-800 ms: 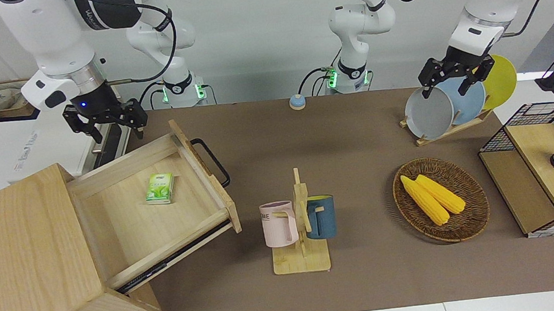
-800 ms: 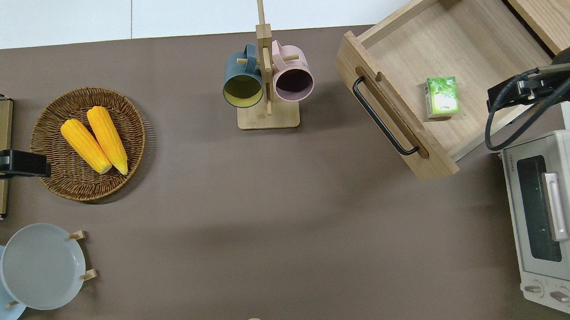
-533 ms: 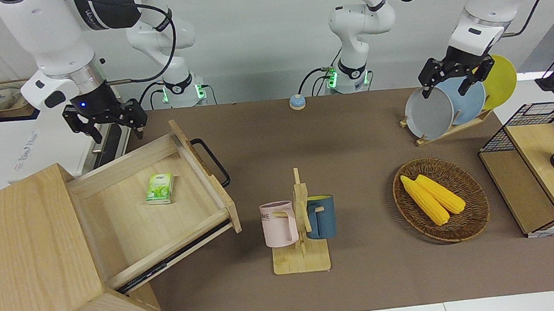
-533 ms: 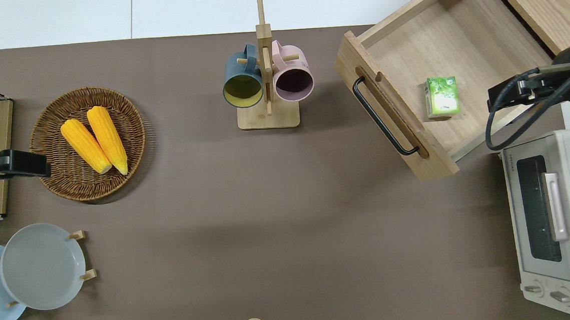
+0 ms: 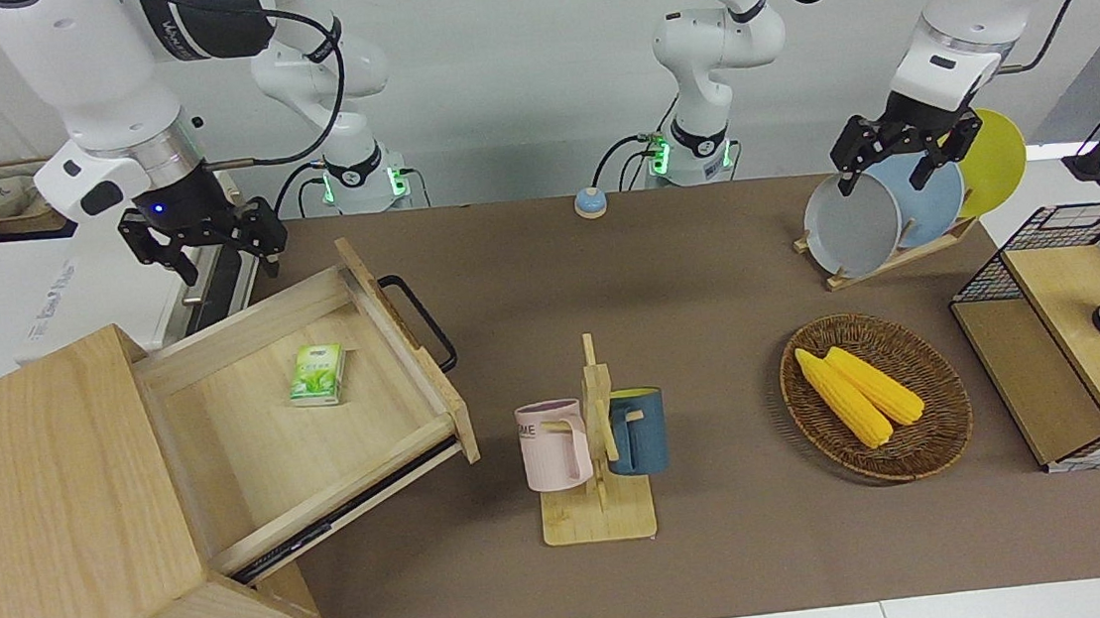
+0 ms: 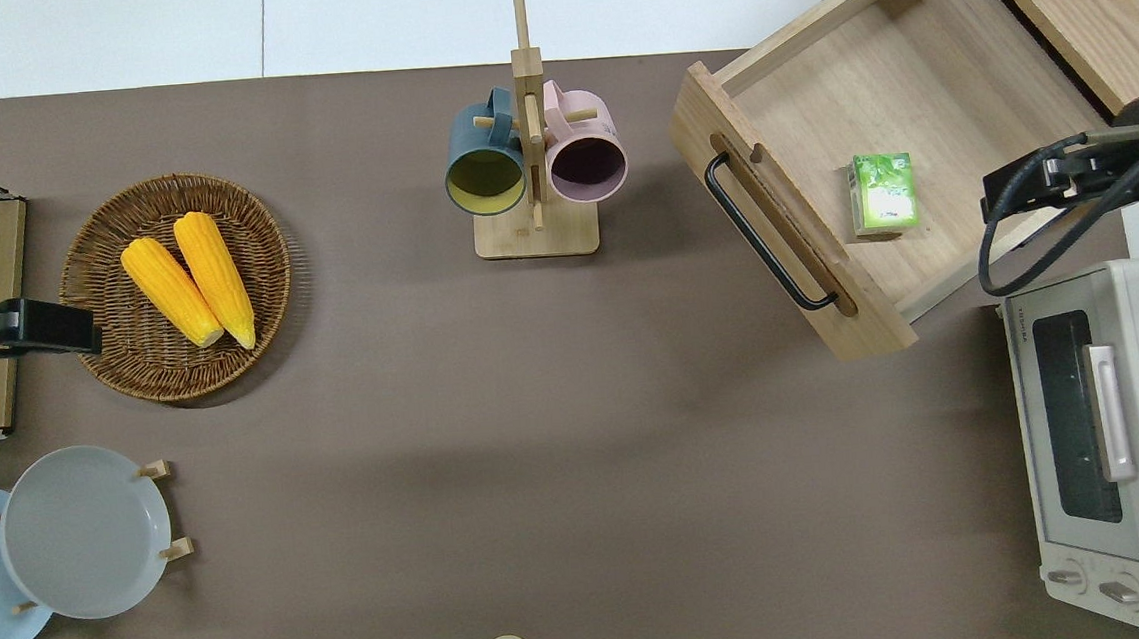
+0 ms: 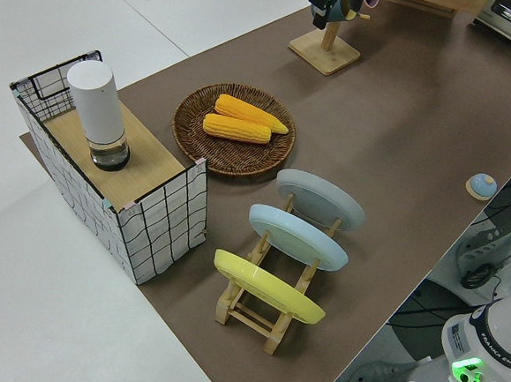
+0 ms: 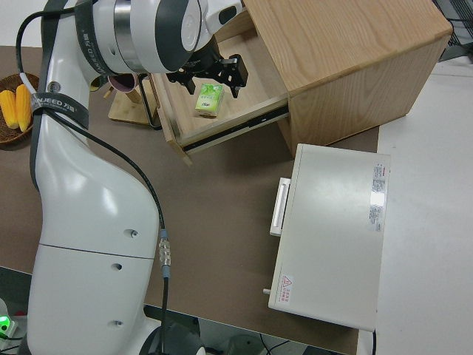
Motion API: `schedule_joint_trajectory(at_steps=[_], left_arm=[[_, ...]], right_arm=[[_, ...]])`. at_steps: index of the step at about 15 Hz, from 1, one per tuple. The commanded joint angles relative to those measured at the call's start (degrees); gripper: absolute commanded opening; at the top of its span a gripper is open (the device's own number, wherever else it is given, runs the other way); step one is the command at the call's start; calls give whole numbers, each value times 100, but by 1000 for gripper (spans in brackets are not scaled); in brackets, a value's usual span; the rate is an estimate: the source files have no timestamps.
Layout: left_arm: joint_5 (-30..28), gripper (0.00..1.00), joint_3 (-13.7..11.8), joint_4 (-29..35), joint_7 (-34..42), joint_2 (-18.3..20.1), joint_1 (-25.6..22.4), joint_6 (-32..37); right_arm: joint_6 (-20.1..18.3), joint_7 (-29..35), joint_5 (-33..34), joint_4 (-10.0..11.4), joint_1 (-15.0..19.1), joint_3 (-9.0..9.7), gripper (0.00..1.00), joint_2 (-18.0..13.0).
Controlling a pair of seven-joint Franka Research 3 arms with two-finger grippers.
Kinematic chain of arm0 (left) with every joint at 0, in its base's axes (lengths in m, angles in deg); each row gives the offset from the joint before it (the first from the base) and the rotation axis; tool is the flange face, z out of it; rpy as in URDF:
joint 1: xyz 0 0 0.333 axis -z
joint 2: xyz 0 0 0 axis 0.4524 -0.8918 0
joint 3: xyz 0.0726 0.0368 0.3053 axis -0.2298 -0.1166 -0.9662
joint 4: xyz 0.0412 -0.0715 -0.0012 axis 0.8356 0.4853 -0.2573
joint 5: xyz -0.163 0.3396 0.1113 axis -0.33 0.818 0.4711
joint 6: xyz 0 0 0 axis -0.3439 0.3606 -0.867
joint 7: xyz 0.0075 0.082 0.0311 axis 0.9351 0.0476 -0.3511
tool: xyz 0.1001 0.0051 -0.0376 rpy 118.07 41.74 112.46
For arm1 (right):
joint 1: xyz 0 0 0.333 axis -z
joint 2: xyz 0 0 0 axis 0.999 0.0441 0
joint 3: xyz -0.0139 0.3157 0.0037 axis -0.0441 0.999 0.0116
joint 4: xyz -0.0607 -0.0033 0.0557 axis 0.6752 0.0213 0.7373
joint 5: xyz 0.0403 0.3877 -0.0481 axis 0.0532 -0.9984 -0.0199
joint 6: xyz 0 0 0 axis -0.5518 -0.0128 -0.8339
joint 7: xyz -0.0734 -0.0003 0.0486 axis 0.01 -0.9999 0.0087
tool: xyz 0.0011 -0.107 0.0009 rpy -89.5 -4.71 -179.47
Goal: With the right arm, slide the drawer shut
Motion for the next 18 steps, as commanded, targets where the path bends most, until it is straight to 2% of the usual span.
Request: schedule_joint_trajectory(at_steps=[1, 2, 6, 7, 13, 16, 18], left_arm=[[72, 995, -95, -117, 43, -76, 99, -2], [72, 995, -95, -117, 43, -76, 99, -2], [72, 998, -95, -117, 43, -76, 99, -2], [72, 995, -95, -117, 43, -76, 99, -2], [63, 995, -95, -117, 43, -76, 99, -2], [72, 995, -95, -117, 43, -76, 99, -2], [72, 998, -95, -117, 43, -76, 99, -2]], right_arm=[[28, -121, -173, 89, 111, 71, 888, -46], [-41, -121, -173, 89, 120, 71, 798, -46], [-86, -129, -173, 80, 94, 80, 192, -46], [-95, -121, -173, 89, 76, 88, 2, -55], [-165, -121, -182, 89, 6, 97, 0, -72], [-489, -86, -191, 89, 6, 115, 0, -256], [-569, 221, -199, 80, -20, 141, 0, -415]])
